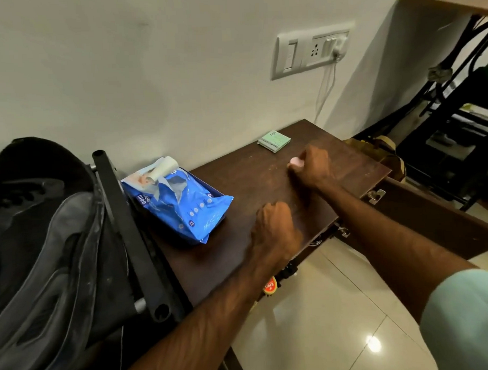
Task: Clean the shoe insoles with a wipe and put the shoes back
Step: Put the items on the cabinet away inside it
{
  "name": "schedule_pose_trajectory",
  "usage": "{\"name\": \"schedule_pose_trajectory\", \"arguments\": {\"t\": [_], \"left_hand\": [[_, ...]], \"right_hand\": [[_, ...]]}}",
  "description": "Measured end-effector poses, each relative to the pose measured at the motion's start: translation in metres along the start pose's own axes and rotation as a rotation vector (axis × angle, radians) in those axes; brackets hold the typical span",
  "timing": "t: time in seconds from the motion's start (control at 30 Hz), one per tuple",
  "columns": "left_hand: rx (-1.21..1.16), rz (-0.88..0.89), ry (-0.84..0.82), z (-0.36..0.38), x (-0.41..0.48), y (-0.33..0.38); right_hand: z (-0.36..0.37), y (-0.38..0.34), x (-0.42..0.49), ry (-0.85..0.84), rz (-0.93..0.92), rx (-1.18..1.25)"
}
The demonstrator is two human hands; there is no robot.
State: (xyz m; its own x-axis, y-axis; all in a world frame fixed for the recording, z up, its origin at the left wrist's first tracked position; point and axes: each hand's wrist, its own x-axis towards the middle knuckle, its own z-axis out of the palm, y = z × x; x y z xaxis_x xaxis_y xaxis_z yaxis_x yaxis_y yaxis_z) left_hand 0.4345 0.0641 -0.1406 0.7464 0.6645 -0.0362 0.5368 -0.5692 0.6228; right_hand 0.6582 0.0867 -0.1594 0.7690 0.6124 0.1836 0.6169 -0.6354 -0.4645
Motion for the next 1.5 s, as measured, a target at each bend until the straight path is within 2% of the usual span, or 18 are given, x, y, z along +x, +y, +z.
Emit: {"name": "schedule_pose_trajectory", "arguments": {"t": [0.13, 0.23, 0.33, 0.53, 0.6, 0.67, 0.73, 0.8, 0.93, 1.07, 1.13, 1.27, 1.37, 1.5], "left_hand": [[-0.018, -0.078, 0.081, -0.011, -0.009, 0.013], [-0.116, -0.141, 0.174, -0.019, -0.012, 0.019], [-0.236, -0.113, 0.2, -0.022, -0.011, 0.021], [-0.351, -0.065, 0.241, -0.024, -0.009, 0.026], [-0.345, -0.073, 0.277, -0.023, -0.009, 0.027], [-0.35, -0.106, 0.277, -0.02, -0.011, 0.024], [-0.354, -0.129, 0.27, -0.017, -0.014, 0.023], [-0.359, -0.138, 0.276, -0.014, -0.016, 0.023], [-0.355, -0.162, 0.255, -0.013, -0.013, 0.024], [-0.336, -0.177, 0.244, -0.013, -0.011, 0.015], [-0.306, -0.175, 0.248, -0.015, -0.008, 0.009], [-0.273, -0.188, 0.245, -0.018, -0.005, 0.002], [-0.292, -0.185, 0.248, -0.018, -0.004, 0.004], [-0.316, -0.192, 0.226, -0.017, -0.009, 0.01]], "right_hand": [[-0.024, -0.006, -0.052, -0.129, 0.032, 0.271], [-0.059, -0.018, -0.086, -0.415, -0.016, 0.507], [-0.088, -0.024, -0.099, -0.65, -0.063, 0.591], [-0.107, -0.028, -0.085, -0.741, -0.064, 0.56], [-0.101, -0.028, -0.077, -0.714, -0.04, 0.644], [-0.082, -0.029, -0.066, -0.533, -0.006, 0.669], [-0.058, -0.031, -0.048, -0.306, 0.022, 0.53], [-0.039, -0.035, -0.028, -0.22, 0.037, 0.387], [-0.009, -0.045, 0.019, -0.174, -0.038, 0.144], [0.021, -0.053, 0.055, -0.334, -0.06, -0.079], [0.03, -0.051, 0.06, -0.294, -0.092, -0.144], [0.039, -0.047, 0.051, -0.119, -0.099, -0.121], [0.028, -0.043, 0.038, -0.17, -0.043, -0.057], [-0.004, -0.018, -0.001, -0.241, -0.068, -0.055]]}}
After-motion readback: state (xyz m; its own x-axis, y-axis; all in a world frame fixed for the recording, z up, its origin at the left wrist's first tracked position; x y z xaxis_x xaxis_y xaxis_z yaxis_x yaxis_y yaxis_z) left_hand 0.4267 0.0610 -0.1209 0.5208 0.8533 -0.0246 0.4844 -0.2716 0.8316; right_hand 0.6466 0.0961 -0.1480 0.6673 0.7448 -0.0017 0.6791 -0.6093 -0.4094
